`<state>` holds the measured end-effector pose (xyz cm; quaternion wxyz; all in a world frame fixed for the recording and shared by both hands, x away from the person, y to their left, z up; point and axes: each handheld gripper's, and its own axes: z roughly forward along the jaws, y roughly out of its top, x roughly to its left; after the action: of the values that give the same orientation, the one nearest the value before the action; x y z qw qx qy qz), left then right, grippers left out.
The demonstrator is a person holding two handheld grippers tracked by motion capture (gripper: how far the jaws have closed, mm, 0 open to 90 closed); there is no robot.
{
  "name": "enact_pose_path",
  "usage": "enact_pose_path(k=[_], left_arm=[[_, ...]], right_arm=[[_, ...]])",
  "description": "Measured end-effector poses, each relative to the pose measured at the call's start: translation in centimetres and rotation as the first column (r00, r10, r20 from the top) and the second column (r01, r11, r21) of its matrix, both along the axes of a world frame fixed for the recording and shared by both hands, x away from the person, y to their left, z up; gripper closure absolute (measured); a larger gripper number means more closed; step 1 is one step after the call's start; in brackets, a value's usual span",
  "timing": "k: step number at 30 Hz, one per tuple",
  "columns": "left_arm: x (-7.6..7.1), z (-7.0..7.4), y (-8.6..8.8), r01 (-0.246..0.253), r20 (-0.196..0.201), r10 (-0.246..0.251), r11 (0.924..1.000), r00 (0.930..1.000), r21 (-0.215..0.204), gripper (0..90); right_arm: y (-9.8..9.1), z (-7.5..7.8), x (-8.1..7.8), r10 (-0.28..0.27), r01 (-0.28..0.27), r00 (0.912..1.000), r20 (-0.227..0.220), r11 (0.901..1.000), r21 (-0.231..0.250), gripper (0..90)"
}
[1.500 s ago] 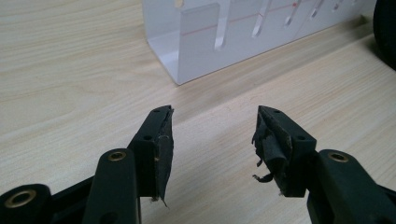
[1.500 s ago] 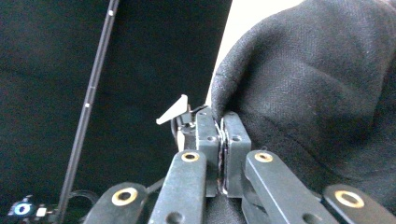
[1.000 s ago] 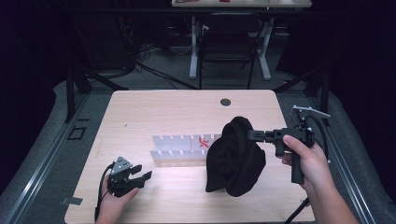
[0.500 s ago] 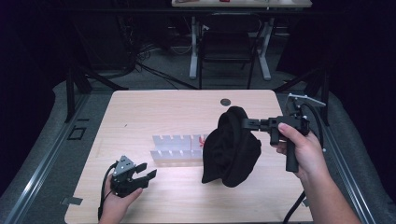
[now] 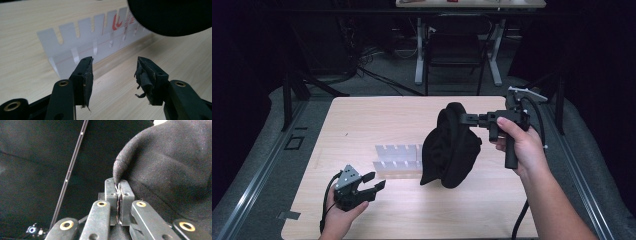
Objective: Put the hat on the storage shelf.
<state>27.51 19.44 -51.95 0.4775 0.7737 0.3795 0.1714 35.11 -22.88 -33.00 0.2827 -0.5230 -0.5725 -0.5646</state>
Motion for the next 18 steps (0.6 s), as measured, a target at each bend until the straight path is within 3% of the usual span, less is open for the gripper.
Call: enact_pose_path(k=[6,18], left_arm=[[0.0,1.3,-1.2,0.040,0.047,-0.041,0.9991,0.9981,0.009,47.8],[0.8,2.5,-4.3,0.092,0.075,-0.093,0.9956,0.9928,0.014,48.0]], right_arm=[[1.0,0.2,1.3,0.000,0.000,1.0000,0.001,1.0000,-0.010,88.2],[1.8,-0.5,3.9,-0.026,0.025,0.9996,-0.012,0.9994,-0.024,88.2]])
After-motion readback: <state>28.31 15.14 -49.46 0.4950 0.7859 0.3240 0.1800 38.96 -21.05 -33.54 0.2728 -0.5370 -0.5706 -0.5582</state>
